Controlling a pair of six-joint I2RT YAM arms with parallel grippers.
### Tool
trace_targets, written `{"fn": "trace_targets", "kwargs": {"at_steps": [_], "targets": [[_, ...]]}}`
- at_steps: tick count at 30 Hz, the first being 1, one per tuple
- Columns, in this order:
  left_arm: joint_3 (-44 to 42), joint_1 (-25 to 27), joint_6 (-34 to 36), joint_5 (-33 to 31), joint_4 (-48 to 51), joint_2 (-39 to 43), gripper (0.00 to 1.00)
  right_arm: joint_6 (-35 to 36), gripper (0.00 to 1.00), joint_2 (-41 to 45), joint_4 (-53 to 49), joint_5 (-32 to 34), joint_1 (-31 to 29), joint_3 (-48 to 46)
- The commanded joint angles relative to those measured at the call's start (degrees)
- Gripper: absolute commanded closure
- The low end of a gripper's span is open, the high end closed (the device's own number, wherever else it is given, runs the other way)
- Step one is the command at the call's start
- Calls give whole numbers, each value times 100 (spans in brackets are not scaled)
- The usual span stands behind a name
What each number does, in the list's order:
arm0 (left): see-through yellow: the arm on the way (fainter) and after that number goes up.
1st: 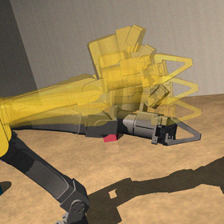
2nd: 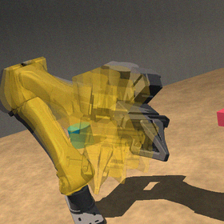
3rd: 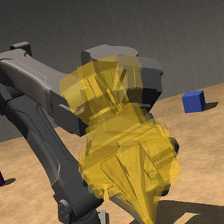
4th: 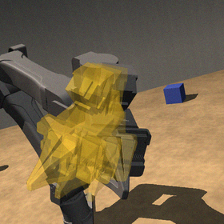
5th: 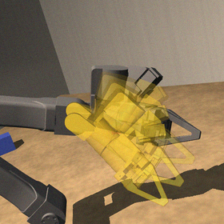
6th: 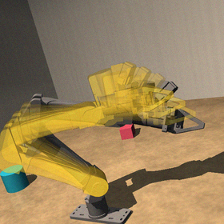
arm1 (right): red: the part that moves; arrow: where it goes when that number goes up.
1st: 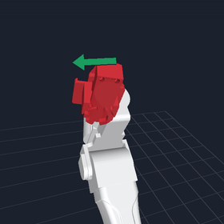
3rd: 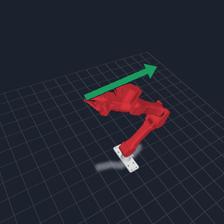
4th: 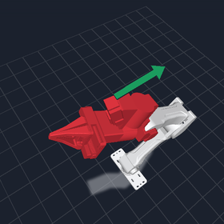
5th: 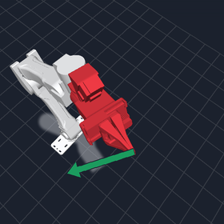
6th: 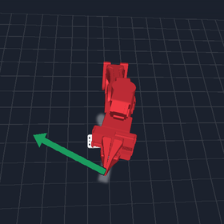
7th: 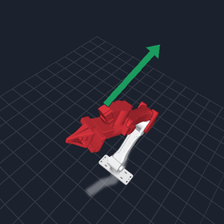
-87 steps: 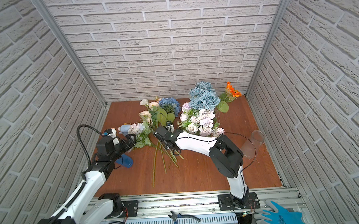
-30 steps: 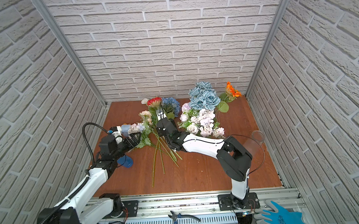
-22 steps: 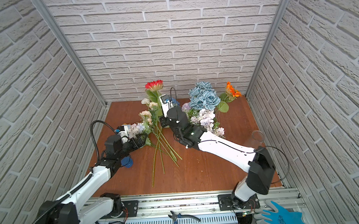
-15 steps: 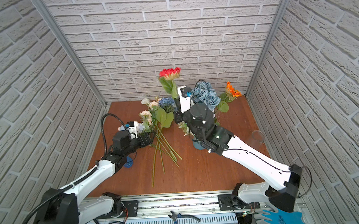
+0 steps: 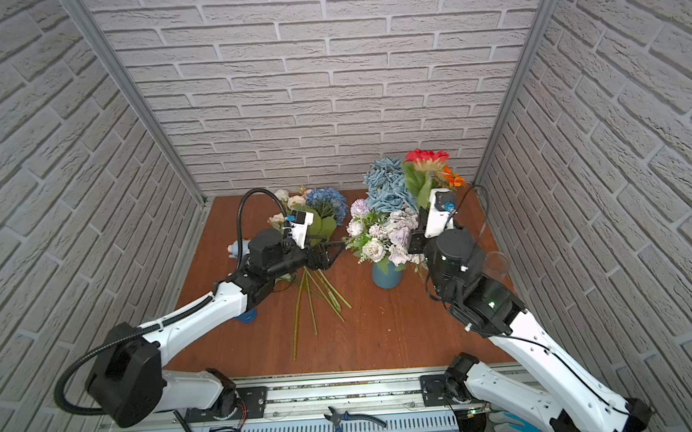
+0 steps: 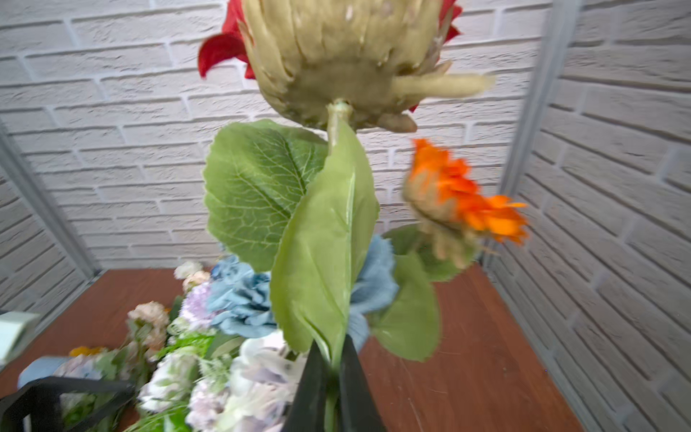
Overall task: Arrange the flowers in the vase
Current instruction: 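Carry the red gerbera with the right gripper past the vase, raised high, then lower the red gerbera stem into the teal vase beside the orange gerbera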
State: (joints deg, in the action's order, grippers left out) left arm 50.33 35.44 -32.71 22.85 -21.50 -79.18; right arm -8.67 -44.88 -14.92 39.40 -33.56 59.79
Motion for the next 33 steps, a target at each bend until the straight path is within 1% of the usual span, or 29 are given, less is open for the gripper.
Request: {"fn": "trace_targets", "kwargs": {"at_steps": [1,4,6,11,13,14,16,19,23,28,29,33], "targets": [[360,-2,185,89,-194,-250,2,302,94,446,602,473,214,-349],[805,7,158,29,135,-589,2,662,94,610,1022,484,404,-542],[1096,-2,87,-157,349,-849,2,1042,94,596,1674,259,542,-822],[1805,7,-133,-97,528,-1486,2,1963,94,298,3232,-679,1011,-1486],[1980,7,-187,-136,597,-1656,2,2195,94,181,3779,-1014,1212,-1701],[2051,7,-200,-181,632,-1729,2,2192,94,148,4013,-1261,1330,-1804],[2165,7,-176,-269,750,-1823,2,1935,94,108,4412,-1755,1596,-1977],[2295,-11,-122,-343,898,-1925,2,1290,94,69,4925,-2462,1992,-2200],[2450,-38,-63,-389,1009,-1979,2,738,94,67,5454,-3120,2047,-2434],[2509,-81,1,-412,1119,-1955,2,21,94,126,5524,-3550,2047,-2539],[2485,-85,1,-405,1126,-1941,2,-29,94,137,5567,-3607,2047,-2560],[2394,-97,-28,-417,1130,-1861,2,-270,94,-45,6305,-3567,2051,-2782]]}}
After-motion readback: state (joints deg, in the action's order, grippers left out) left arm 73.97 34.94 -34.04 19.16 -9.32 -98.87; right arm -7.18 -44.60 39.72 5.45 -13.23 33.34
